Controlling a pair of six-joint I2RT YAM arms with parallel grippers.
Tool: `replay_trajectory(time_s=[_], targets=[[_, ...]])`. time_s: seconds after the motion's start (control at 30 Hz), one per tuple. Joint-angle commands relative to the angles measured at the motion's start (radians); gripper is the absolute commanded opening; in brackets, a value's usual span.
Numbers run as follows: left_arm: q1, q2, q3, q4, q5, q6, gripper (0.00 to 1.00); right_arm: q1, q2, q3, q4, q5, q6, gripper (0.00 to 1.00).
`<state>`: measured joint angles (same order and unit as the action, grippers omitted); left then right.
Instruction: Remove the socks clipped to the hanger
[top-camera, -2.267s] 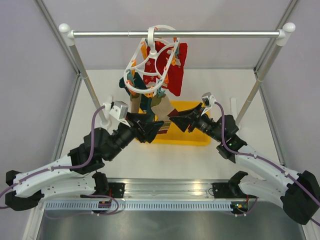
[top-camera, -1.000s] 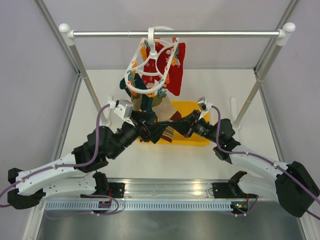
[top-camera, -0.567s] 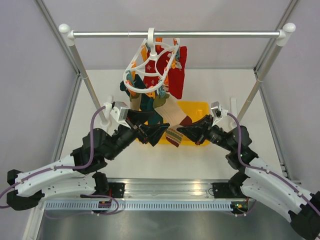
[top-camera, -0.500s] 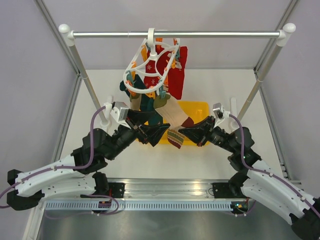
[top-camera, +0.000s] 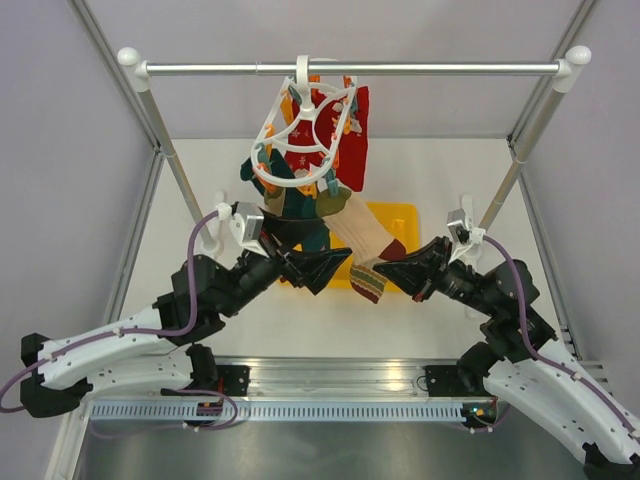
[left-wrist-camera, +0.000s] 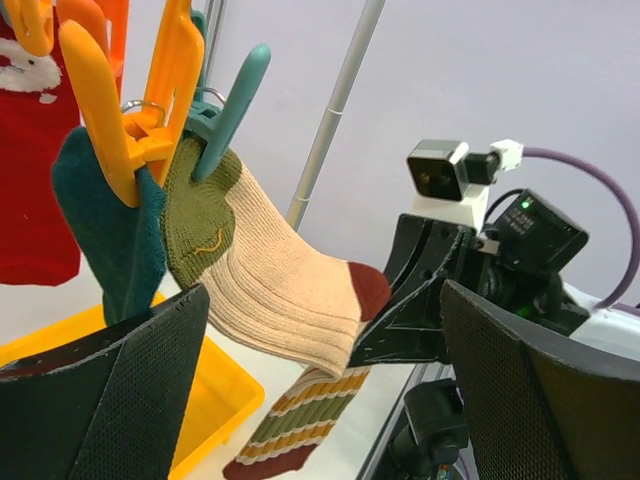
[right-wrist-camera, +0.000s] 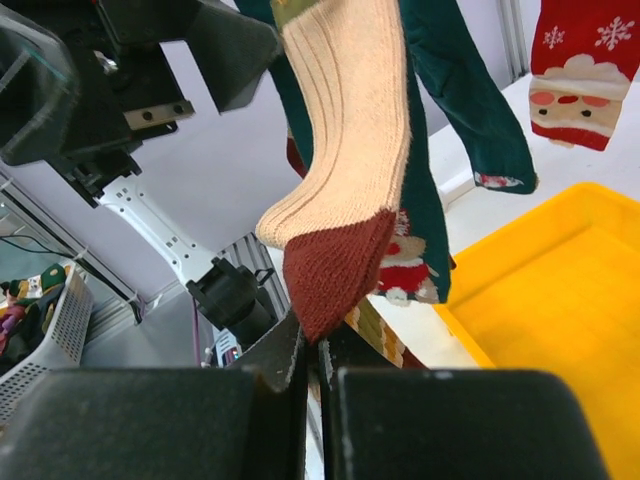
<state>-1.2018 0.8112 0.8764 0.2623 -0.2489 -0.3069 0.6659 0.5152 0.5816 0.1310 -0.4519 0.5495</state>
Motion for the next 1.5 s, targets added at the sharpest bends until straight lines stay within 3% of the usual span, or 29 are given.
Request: replay_trajectory(time_s=[0.0, 0.2, 0.5, 1.07, 1.47], targets=[[0.007, 0.028, 0.016, 0.072, 0.025, 0.054, 0.99, 0.004, -0.014, 0.086, -0.086, -0.011, -0.011, 0.01], [0.064, 0.043, 0.047, 0.058, 0.051, 0.042, 1.0, 0.003, -0.037, 0.152, -0.163, -0.013, -0.016, 0.01], [0.195, 0.026, 0.047, 0.032, 0.224, -0.043, 1.0, 0.004, -0.046, 0.213, -0.228, -0.004, -0.025, 0.01], [0.326, 0.164, 0.131, 0.11, 0.392, -0.261, 1.0, 0.004, -0.047, 0.27, -0.281, -0.021, -0.029, 0.01], [0.358, 0.189, 0.17, 0.166, 0.514, -0.32, 0.97, 0.004, -0.047, 0.265, -0.301, -0.019, -0.039, 0.01]])
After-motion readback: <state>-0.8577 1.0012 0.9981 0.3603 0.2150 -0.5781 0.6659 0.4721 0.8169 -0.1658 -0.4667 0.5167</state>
